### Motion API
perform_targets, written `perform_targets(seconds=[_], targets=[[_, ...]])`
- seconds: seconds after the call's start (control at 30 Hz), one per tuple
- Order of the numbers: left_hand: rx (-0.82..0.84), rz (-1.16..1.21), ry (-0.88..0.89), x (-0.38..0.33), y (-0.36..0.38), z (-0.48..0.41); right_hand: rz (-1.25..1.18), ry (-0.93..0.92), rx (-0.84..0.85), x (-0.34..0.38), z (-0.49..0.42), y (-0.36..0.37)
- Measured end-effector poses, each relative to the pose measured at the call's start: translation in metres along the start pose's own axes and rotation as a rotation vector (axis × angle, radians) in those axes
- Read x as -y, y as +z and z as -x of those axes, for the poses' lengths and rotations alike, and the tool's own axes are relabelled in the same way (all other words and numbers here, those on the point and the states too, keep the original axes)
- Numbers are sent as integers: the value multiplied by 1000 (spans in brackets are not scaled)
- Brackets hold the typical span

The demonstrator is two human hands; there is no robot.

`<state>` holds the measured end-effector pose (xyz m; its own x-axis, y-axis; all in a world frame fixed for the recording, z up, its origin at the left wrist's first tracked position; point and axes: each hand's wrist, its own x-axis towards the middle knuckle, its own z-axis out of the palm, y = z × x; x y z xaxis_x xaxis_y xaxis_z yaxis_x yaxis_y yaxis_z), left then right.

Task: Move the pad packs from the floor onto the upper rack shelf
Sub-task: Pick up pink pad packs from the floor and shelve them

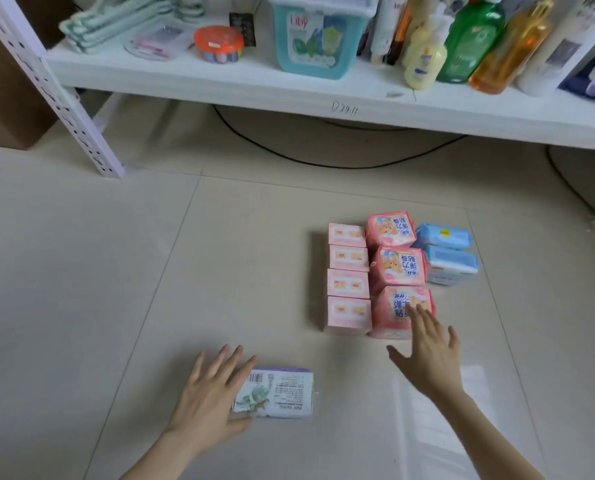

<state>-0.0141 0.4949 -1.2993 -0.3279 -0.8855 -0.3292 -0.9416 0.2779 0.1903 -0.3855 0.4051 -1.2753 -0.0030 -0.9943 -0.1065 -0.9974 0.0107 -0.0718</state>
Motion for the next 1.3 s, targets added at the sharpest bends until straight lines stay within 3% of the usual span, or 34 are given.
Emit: perform_targets(seconds=[0.5, 0.77, 1.03, 1.3], targets=[[-177, 216, 44, 11, 21, -13, -109, -12, -16, -41, -55, 22], [-162, 574, -20, 12, 19, -20, -290, -3, -5, -45, -36, 30], [-166, 616, -69, 14, 20, -19, -509, 231, 2, -52, -20, 25], [-161, 686, -168, 5, -30, -5, -548, 278, 28, -51, -1, -34]])
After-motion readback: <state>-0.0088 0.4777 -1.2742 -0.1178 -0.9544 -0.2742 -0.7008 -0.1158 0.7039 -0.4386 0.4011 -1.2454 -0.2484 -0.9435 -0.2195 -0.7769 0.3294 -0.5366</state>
